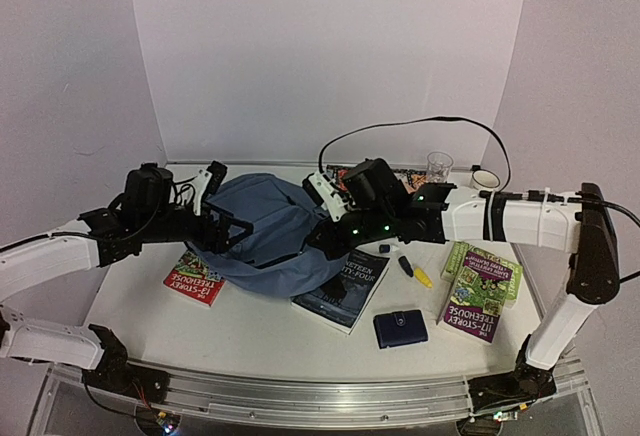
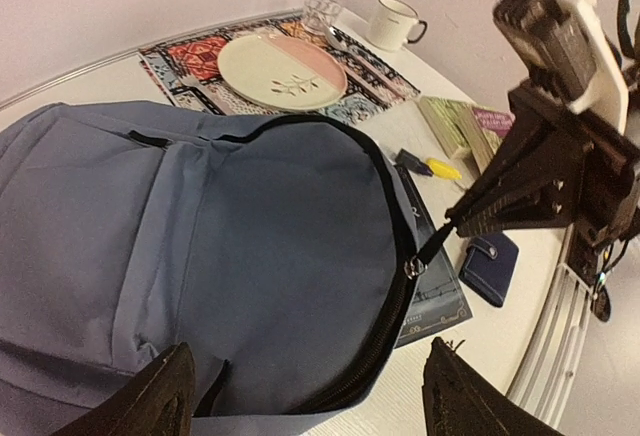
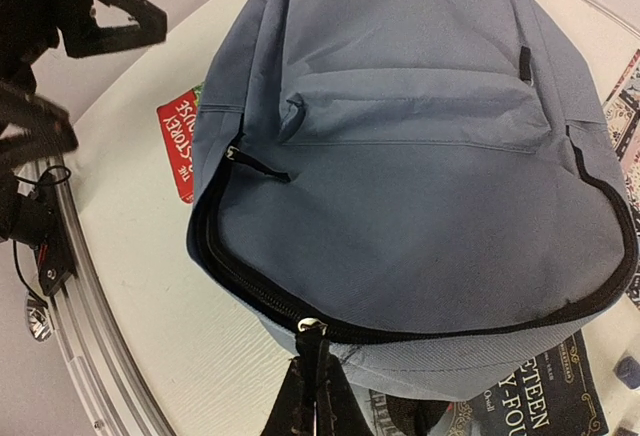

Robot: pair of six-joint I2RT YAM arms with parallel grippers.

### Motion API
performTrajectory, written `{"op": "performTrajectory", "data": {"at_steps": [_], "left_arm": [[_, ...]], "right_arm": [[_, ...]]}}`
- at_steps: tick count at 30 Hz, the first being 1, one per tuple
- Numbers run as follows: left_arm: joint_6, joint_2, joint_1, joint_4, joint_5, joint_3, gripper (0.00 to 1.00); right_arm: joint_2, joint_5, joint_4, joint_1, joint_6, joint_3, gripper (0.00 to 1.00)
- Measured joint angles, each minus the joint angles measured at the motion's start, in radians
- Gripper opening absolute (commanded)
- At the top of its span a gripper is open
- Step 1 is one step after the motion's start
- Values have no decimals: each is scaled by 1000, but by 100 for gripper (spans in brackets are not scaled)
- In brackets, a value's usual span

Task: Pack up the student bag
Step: Hold the largest pocket of the student bag.

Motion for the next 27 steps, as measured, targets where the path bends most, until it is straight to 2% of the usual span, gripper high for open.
{"op": "performTrajectory", "data": {"at_steps": [6,11,18,21,24,27], "left_arm": [[131,71,-124,84,9,-14,79],[253,136,-154,165,20,-15,78],[363,291,-173,200,39,2,69],[405,341,-182,206,46,18,55],[429,358,-189,213,47,30,29],[445,359,-193,222,49,32,8]], "right_arm": [[0,0,0,0,3,0,0],[0,0,-1,3,7,2,0],[0,1,-2,5,12,2,0],[0,5,-3,6,15,2,0],[0,18,-3,6,16,2,0],[0,49,-6,6,11,2,0]]}}
